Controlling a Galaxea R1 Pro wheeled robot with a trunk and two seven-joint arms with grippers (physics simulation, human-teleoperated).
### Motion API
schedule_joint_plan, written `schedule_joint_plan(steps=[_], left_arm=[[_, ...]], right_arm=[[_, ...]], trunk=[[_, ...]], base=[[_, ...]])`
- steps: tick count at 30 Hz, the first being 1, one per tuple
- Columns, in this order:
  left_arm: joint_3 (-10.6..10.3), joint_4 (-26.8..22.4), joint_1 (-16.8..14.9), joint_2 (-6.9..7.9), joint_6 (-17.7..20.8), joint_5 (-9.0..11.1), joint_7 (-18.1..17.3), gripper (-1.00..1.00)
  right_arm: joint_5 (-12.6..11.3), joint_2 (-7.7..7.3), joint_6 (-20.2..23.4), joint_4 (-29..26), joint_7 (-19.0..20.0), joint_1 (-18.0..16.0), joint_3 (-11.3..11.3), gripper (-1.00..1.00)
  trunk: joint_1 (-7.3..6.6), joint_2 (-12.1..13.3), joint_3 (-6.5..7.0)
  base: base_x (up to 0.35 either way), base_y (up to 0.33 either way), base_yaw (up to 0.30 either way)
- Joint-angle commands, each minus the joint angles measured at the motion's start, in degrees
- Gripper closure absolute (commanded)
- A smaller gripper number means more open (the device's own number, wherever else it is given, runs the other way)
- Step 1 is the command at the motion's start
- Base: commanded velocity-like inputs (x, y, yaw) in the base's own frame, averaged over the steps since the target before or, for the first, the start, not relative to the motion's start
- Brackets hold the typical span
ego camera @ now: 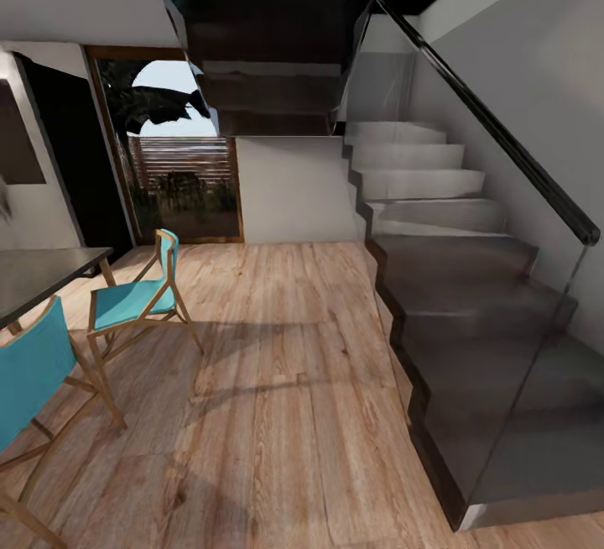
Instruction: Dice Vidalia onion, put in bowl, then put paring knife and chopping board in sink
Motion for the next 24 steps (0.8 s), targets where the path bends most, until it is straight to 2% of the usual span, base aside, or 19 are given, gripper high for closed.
schedule_joint_plan(steps=[1,8,19,24], left_arm=[[0.0,0.0,0.0,0.0,-0.1,0.0,0.0,-1.0],[0.0,0.3,0.0,0.0,-0.1,0.0,-0.1,-1.0],[0.1,0.4,0.0,-0.01,-0.1,0.0,-0.2,-1.0],[0.0,0.5,0.0,-0.01,-0.1,0.0,-0.2,-1.0]], right_arm=[[0.0,0.05,-0.2,0.0,-0.1,0.0,0.0,-1.0],[0.0,0.08,-0.1,0.1,-0.1,0.0,0.0,-1.0],[0.0,0.09,-0.1,0.1,-0.1,-0.1,0.0,-1.0],[0.0,0.09,-0.1,0.1,-0.1,-0.1,0.0,-1.0]], trunk=[[-0.04,0.0,-0.05],[-0.04,0.0,-0.05],[-0.04,0.0,-0.05],[-0.04,0.0,-0.05]], base=[[-0.339,0.0,0.287],[-0.275,0.0,0.287],[-0.016,0.0,0.287],[-0.039,0.104,0.287]])
